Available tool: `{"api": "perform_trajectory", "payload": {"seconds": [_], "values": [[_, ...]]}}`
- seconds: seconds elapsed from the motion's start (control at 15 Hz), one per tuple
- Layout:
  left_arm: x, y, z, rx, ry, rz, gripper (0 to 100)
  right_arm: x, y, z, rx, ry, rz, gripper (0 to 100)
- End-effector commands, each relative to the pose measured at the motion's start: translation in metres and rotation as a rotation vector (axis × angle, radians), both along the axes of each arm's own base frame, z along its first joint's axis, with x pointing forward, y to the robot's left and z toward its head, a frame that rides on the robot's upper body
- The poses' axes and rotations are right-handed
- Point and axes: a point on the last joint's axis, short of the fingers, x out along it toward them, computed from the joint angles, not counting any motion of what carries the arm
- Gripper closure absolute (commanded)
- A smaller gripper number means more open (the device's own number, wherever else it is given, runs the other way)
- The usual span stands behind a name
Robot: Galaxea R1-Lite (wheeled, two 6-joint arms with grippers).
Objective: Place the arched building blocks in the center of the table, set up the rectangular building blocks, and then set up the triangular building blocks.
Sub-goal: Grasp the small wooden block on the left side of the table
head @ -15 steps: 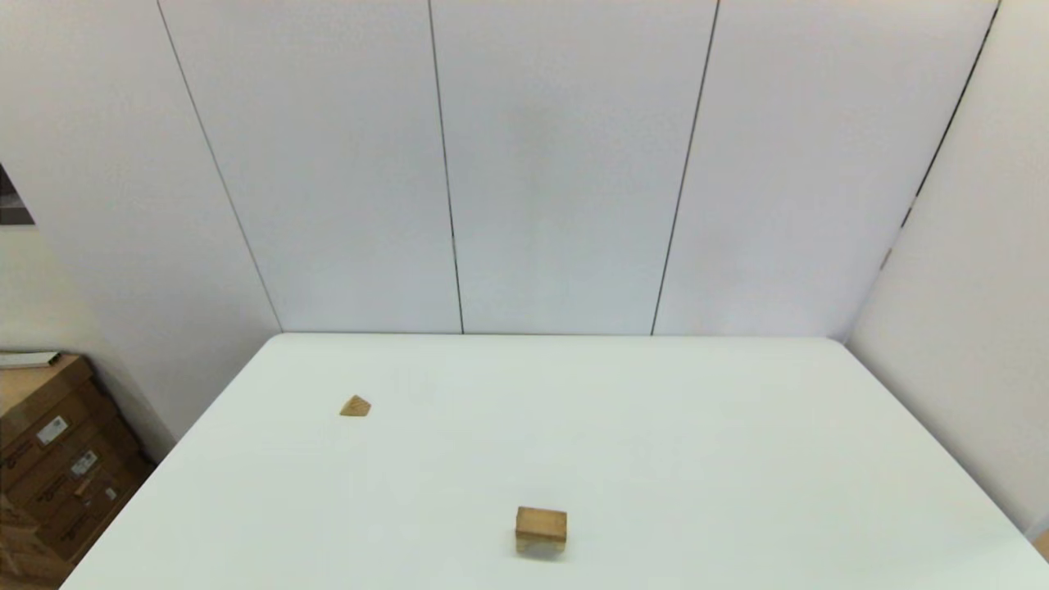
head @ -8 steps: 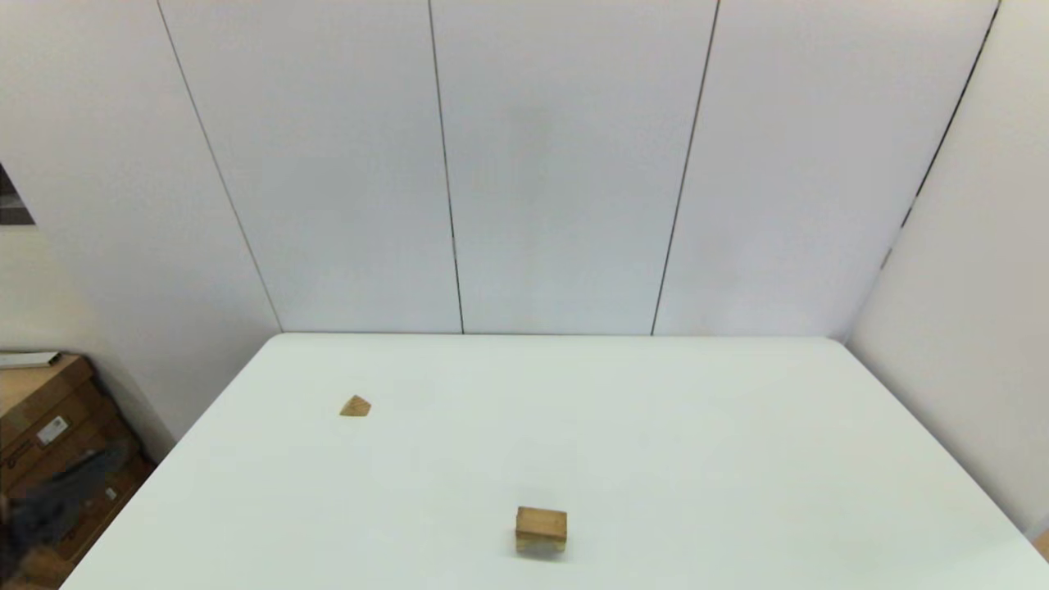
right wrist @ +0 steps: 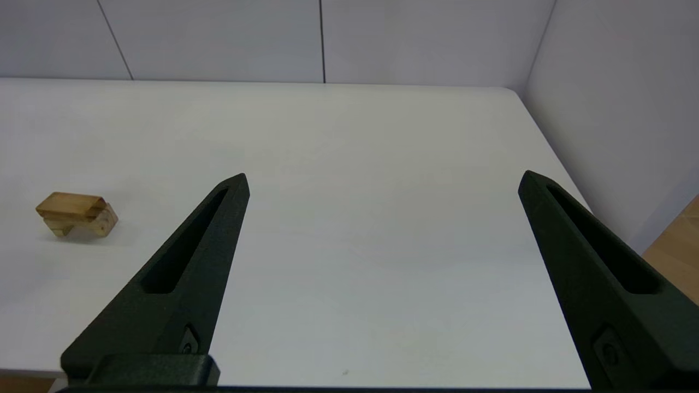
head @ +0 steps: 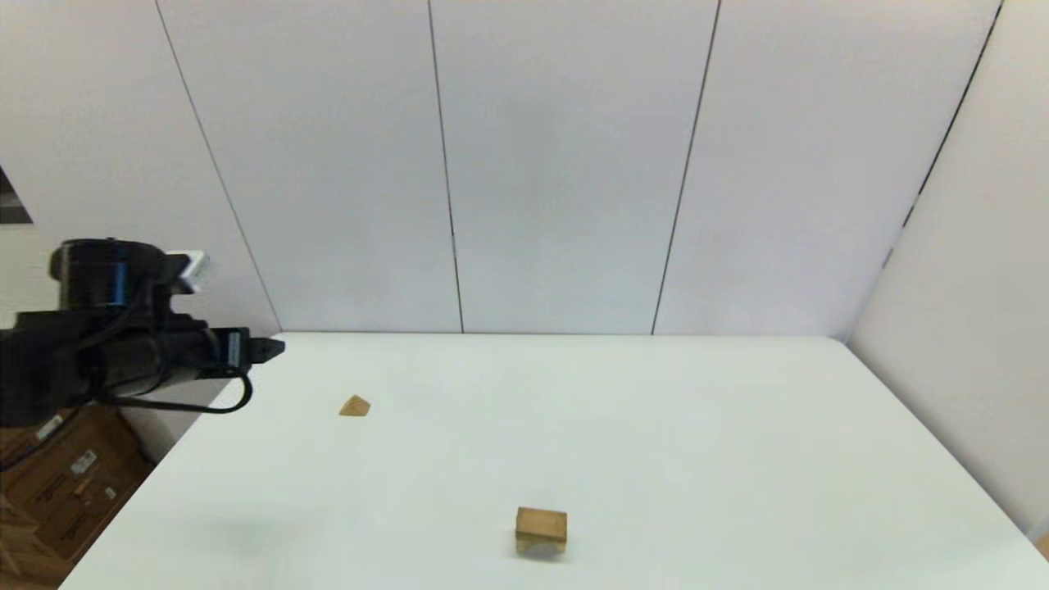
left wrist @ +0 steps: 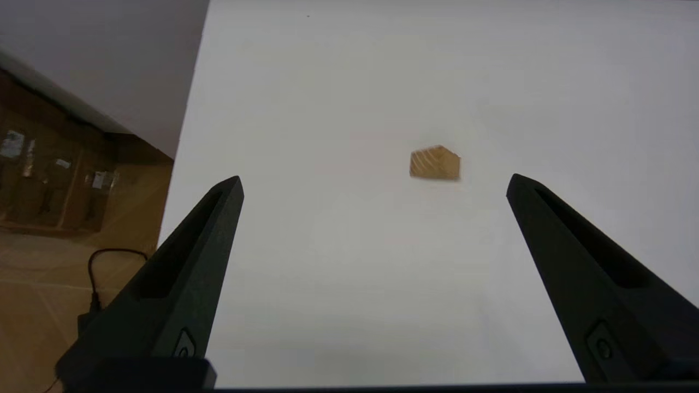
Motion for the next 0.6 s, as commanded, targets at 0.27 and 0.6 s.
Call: {"api": "perform_trajectory", "payload": {"seconds": [0.27, 0.6], "values": [[0.089, 0.023, -0.116, 0.005, 0.235, -0.163, 0, 0.0, 0.0, 0.0, 0.0, 0.001, 0.0, 0], [0.074, 0.016, -0.093, 0.044, 0.295, -0.426, 0, 0.0, 0.0, 0.0, 0.0, 0.001, 0.0, 0]]}}
